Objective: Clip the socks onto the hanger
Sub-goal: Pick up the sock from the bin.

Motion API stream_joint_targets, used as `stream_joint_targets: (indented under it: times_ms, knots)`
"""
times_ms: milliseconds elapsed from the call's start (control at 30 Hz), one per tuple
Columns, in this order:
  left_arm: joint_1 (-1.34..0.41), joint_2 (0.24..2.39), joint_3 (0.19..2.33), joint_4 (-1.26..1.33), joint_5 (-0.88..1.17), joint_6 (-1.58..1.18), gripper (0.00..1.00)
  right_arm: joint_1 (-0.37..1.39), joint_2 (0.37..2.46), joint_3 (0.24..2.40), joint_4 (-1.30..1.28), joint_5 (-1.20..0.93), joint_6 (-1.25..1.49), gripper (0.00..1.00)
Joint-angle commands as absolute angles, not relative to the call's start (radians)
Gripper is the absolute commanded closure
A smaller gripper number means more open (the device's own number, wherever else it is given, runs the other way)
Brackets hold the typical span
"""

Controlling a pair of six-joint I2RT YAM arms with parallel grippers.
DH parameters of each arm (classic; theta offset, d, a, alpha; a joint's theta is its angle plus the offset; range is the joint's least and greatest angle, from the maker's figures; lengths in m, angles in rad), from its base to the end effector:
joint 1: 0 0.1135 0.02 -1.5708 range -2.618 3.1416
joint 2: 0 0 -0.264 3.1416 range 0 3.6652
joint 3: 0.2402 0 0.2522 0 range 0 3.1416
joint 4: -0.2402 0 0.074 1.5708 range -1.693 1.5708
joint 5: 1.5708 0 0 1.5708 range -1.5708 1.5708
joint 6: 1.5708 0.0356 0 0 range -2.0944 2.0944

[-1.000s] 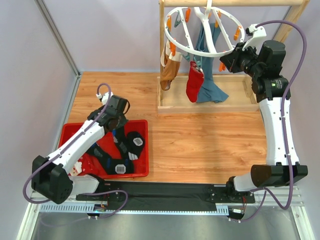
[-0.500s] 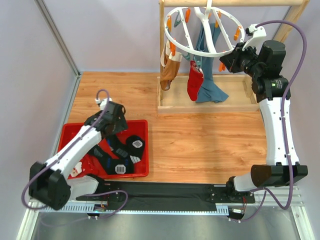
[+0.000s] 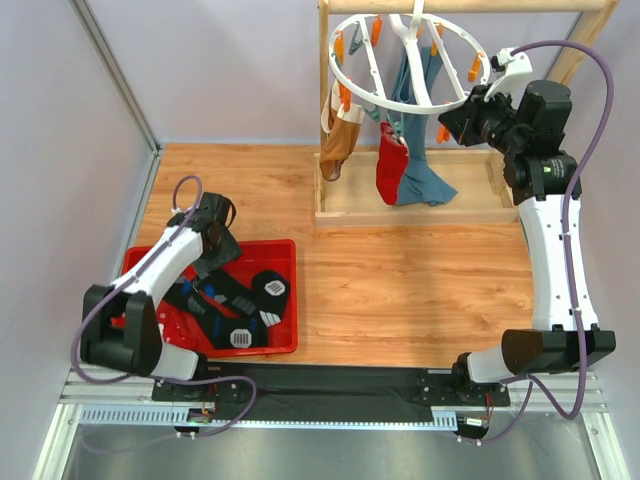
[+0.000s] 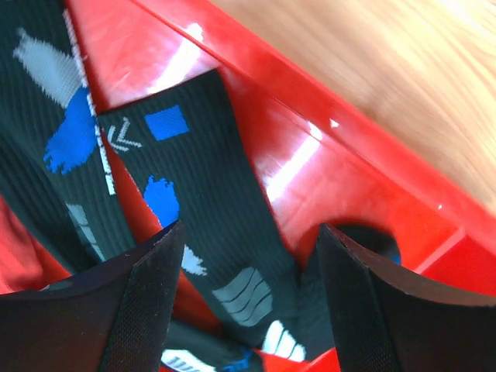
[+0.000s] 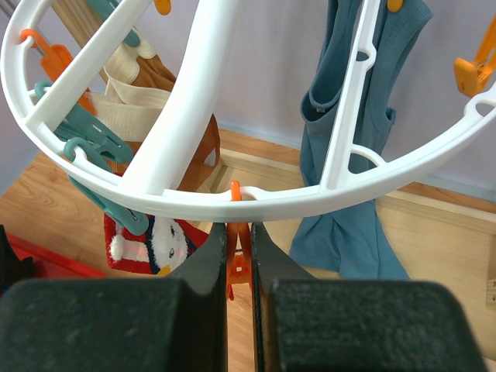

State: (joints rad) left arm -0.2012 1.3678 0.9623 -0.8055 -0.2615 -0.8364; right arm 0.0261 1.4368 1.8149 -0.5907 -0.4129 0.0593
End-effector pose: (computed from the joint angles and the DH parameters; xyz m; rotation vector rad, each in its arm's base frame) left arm 0.2504 -0.0417 0.2291 -0.9049 2.5459 0.0649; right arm 0.2940 0.0220 0.4988 -0.2683 1.7650 0.4290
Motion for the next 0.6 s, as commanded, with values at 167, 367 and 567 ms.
stream_joint_targets:
  times_ms: [167,367,567]
  knots:
    - [-0.143,1.41,0.91,-0.766,-0.287,-1.051,0.32,0.032,1.414,1.833,-0.606,-0.425,0.063,1.0]
    - [-0.118,1.505,0.879,-0.67,-0.232,-1.04,0.31,0.032,1.411,1.832,-0.6,-0.434,0.064,1.0]
    - [-0.117,1.563,0.888,-0.638,-0.267,-1.043,0.28,0.032,1.417,1.822,-0.594,-0.437,0.068,1.0]
